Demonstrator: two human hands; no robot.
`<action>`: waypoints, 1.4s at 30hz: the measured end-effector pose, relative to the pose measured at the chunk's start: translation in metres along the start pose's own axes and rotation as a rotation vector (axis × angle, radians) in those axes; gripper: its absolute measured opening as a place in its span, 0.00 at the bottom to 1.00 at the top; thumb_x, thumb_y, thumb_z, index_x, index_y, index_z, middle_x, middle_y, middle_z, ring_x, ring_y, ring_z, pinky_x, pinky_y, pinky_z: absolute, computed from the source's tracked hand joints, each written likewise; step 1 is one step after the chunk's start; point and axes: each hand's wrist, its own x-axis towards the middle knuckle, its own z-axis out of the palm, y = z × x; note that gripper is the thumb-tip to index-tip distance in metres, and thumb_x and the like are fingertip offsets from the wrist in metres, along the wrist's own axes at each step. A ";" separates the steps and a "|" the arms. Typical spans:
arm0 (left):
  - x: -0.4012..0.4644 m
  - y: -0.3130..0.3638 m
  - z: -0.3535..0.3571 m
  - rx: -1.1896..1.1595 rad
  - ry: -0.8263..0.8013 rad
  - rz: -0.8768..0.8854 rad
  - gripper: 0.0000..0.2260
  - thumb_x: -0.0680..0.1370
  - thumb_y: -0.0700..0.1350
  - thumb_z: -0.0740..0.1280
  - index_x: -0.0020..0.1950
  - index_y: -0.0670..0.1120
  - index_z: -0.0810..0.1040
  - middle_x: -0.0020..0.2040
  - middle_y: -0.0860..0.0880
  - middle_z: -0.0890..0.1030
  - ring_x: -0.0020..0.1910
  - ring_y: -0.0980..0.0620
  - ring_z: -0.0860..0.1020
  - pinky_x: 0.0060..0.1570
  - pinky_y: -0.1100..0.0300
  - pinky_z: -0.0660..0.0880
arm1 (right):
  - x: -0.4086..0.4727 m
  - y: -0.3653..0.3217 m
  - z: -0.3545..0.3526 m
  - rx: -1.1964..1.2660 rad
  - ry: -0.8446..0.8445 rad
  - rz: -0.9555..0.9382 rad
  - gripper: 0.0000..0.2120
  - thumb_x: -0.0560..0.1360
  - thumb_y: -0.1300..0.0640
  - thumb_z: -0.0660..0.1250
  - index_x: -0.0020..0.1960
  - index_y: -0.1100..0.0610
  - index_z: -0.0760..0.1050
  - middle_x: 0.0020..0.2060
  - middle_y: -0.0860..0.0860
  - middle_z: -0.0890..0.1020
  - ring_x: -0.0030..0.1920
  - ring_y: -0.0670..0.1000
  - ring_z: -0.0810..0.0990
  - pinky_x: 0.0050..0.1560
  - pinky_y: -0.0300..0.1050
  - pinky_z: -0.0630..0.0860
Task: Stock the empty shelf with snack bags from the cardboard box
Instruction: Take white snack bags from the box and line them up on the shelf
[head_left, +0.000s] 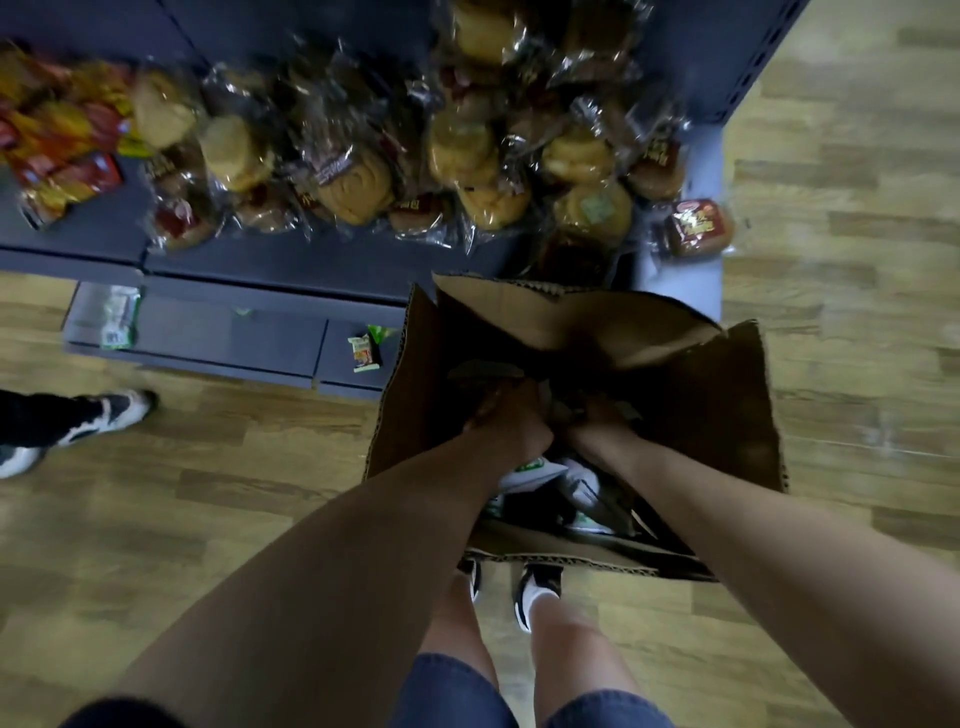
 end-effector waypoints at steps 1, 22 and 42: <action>-0.007 0.003 -0.003 0.024 0.023 0.016 0.15 0.78 0.47 0.61 0.64 0.45 0.72 0.64 0.39 0.72 0.65 0.38 0.70 0.62 0.46 0.71 | -0.006 -0.001 -0.006 0.024 0.048 -0.006 0.23 0.78 0.58 0.63 0.72 0.57 0.64 0.68 0.57 0.70 0.67 0.57 0.69 0.51 0.36 0.66; -0.136 0.023 -0.075 0.329 0.456 0.337 0.27 0.76 0.48 0.61 0.73 0.54 0.55 0.72 0.49 0.58 0.70 0.44 0.57 0.61 0.48 0.68 | -0.153 -0.041 -0.061 -0.189 0.657 -0.362 0.18 0.75 0.53 0.64 0.64 0.48 0.68 0.61 0.51 0.72 0.57 0.58 0.70 0.41 0.50 0.74; -0.217 0.028 -0.143 0.175 1.089 0.768 0.20 0.71 0.45 0.62 0.63 0.48 0.69 0.62 0.46 0.68 0.60 0.43 0.69 0.57 0.50 0.71 | -0.254 -0.098 -0.097 0.134 0.979 -0.779 0.18 0.73 0.61 0.68 0.62 0.51 0.74 0.56 0.43 0.72 0.58 0.47 0.69 0.51 0.20 0.62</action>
